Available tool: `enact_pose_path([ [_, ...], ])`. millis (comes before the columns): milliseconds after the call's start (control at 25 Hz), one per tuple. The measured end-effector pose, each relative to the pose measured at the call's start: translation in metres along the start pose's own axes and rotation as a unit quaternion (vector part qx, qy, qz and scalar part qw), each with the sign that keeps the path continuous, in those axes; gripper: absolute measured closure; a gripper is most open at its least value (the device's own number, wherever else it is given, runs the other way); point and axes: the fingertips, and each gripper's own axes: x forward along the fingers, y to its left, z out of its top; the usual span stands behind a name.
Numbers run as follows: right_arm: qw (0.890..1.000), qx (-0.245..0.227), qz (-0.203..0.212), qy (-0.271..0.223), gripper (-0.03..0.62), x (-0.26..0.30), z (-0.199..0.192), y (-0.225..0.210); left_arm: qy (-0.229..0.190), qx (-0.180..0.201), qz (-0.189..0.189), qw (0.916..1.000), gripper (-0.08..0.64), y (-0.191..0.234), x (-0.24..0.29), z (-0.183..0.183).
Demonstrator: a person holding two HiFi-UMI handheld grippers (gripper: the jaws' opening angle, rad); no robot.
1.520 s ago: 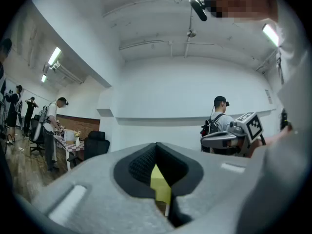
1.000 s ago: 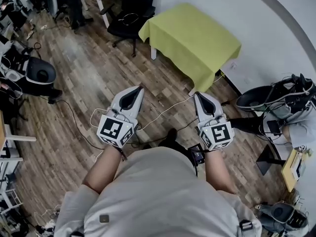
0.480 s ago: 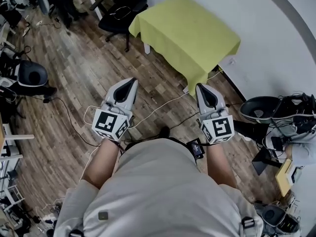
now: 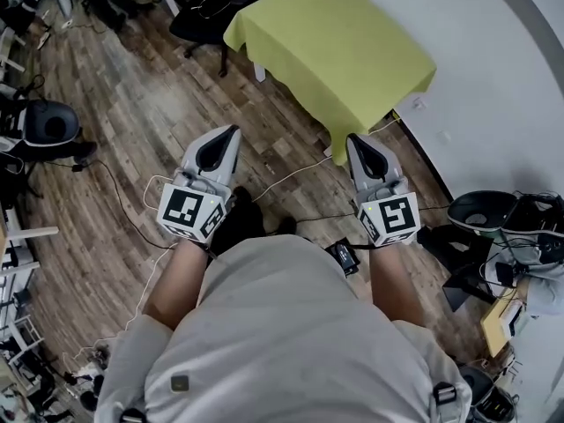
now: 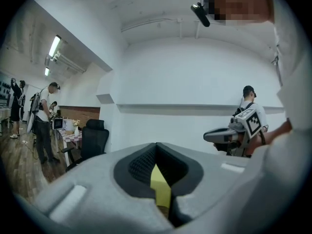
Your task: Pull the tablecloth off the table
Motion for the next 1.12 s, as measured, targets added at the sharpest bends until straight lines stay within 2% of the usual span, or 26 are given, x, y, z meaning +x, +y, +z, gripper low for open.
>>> enact_pose_path([
  [240, 1.0, 0.007, -0.005, 0.013, 0.581, 0.054, -0.011, -0.023, 0.012, -0.005, -0.016, 0.9998, 0.557, 0.041, 0.052, -0.014],
  [480, 0.999, 0.011, -0.034, 0.027, 0.581, 0.142, -0.007, -0.048, 0.021, -0.012, -0.053, 0.9983, 0.557, 0.121, 0.118, -0.014],
  [680, 0.997, 0.015, -0.07, 0.038, 0.581, 0.208, 0.005, -0.077, 0.027, -0.013, -0.097, 0.9948, 0.557, 0.178, 0.177, -0.003],
  [880, 0.993, 0.024, -0.107, 0.049, 0.581, 0.233, 0.004, -0.09, 0.025, -0.005, -0.131, 0.991, 0.557, 0.209, 0.211, 0.005],
  [1120, 0.989, 0.038, -0.13, 0.061, 0.581, 0.242, -0.01, -0.113, 0.034, -0.001, -0.157, 0.987, 0.557, 0.215, 0.25, -0.001],
])
